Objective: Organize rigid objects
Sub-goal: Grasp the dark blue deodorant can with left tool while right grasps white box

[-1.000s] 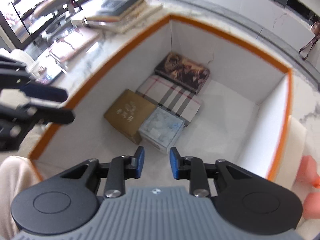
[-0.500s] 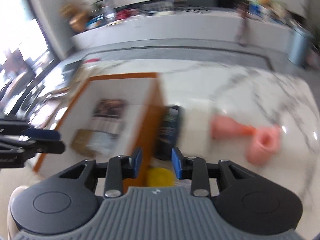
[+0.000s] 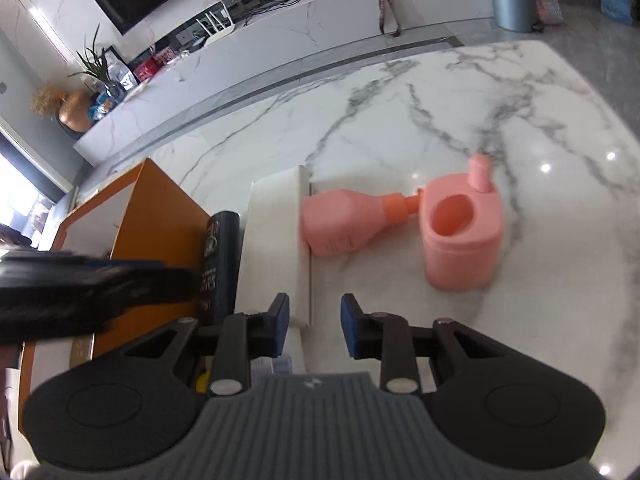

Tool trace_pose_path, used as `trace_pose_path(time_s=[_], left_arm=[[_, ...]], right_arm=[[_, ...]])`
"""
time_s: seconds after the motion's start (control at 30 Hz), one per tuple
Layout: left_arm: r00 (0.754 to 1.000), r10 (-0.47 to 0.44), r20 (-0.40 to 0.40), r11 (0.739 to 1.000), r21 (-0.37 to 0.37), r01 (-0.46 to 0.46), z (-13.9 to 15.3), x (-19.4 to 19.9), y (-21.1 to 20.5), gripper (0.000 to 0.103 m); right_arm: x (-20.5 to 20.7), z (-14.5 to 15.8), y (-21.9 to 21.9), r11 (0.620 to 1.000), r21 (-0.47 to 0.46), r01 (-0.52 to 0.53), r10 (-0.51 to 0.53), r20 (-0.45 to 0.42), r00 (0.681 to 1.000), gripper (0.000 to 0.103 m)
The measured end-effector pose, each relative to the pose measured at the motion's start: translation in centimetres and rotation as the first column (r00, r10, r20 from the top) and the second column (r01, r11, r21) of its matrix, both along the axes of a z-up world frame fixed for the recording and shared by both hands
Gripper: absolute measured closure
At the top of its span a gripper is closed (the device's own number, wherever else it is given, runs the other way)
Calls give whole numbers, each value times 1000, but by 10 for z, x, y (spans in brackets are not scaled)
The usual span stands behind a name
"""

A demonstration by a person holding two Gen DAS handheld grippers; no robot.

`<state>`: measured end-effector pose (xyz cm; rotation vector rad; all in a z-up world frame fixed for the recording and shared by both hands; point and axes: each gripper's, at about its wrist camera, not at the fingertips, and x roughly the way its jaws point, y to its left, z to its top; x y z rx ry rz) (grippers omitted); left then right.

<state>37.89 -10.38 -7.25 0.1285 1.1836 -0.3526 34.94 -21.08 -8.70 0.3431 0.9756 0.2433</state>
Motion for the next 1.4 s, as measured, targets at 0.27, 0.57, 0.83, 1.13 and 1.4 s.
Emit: trace_pose_path(time_s=[0.27,0.57,0.83,1.13,1.4], left_arm=[[999,16,-31,980,199,-10,-22,33,-19,69],[996,33,-88,979,205,-14,-26,55,-14,67],[992,79,-100,983,175,-60,-30,60,-16,64],[979,134,-154,990,61,-126,-29,61,-25,42],[973,158,-170,981,138,-135,-42,60,-42,46]], right_arm=[[47,-34,8,993,98,-61,67,-50,997,68],[72,-51,22,981,157,-113,120,-36,992,53],[66,-45,12,975,196,-106,108,1,994,78],[45,-23,13,985,23,-174,171,76,982,80],[43,-28,1,977,93,-191,185,68,980,82]])
